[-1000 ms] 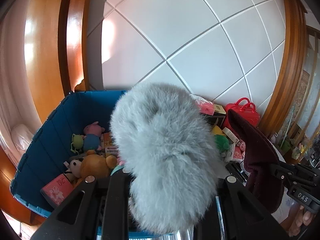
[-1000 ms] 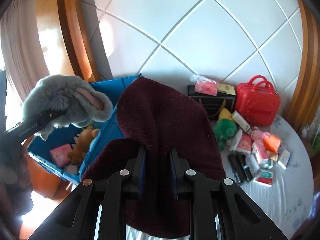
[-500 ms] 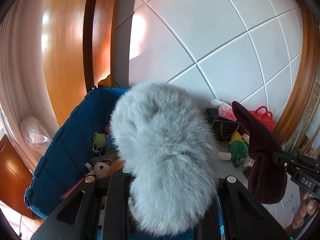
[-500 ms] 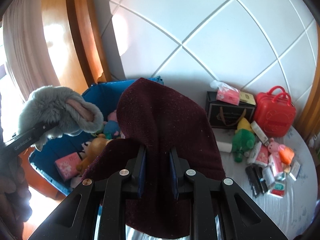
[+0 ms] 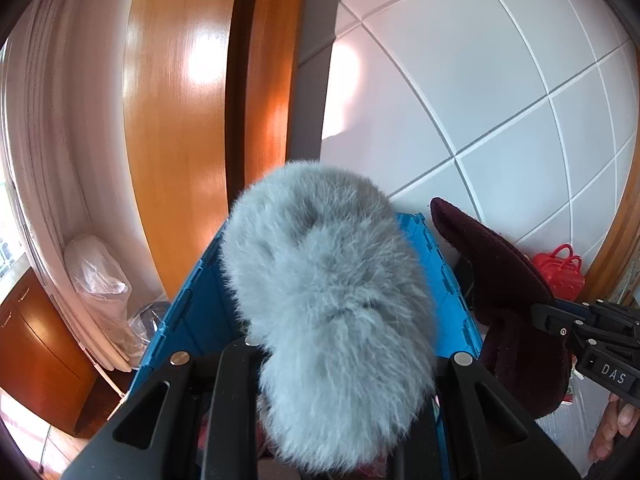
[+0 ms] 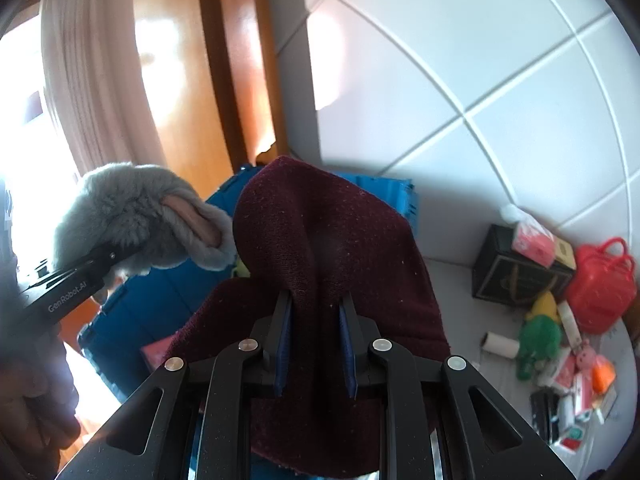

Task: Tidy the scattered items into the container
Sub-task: 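Lift the bunny plush and maroon hat and carry both over the blue box, then open both tools to drop the bunny and hat into the box, then move both tools back toward the remaining items on the bed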

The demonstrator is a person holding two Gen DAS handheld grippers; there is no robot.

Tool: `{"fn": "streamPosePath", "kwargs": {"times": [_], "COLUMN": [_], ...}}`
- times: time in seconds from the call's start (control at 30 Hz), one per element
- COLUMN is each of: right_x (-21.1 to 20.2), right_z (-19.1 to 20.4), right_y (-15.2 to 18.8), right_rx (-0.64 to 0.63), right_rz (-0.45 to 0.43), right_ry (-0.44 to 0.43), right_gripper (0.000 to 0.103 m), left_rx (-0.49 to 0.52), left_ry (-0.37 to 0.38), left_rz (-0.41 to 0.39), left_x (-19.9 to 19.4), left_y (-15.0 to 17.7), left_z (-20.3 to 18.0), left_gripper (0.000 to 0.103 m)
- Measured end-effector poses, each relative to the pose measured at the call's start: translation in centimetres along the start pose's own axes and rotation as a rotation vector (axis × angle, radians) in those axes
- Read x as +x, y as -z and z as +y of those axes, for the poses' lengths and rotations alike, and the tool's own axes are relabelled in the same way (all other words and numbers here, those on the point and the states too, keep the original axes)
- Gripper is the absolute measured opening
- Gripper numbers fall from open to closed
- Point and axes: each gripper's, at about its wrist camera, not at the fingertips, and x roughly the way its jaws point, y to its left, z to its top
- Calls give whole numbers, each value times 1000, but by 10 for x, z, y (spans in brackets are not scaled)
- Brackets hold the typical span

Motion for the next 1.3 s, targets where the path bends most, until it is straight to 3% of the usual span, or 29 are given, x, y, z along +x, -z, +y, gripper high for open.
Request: {"fn": "streamPosePath", "kwargs": {"times": [0.33, 0.87, 0.9, 0.97, 1.0, 1.03, 1.1, 1.3], "right_x": [46, 106, 108, 108, 108, 109, 104, 85], "right_z": [38, 25, 26, 26, 25, 23, 20, 18], "right_y": [-38, -74, -76, -79, -81, -83, -80, -55], "right_rx": [-77, -72, -73, -65, -62, -62, -57, -63], "right_rz": [24, 63, 60, 38, 23, 17, -5, 6], "right_ry": [13, 75, 73, 68, 67, 74, 80, 71], "right_gripper": [21, 21, 22, 27, 39, 67, 92, 92], "left_rx": [-25, -29, -34, -34, -45, -59, -72, -110], "left_ry": [-9, 1, -7, -12, -11, -5, 10, -14], "left_rz": [-6, 3, 8, 34, 44, 43, 38, 75], "left_x": [34, 80, 83, 94, 98, 99, 95, 92], "left_y": [-29, -63, -66, -68, -68, -67, -63, -27], "left_z": [28, 25, 27, 31, 34, 38, 41, 58], "left_gripper": [21, 23, 27, 61, 97, 103, 103, 103]}}
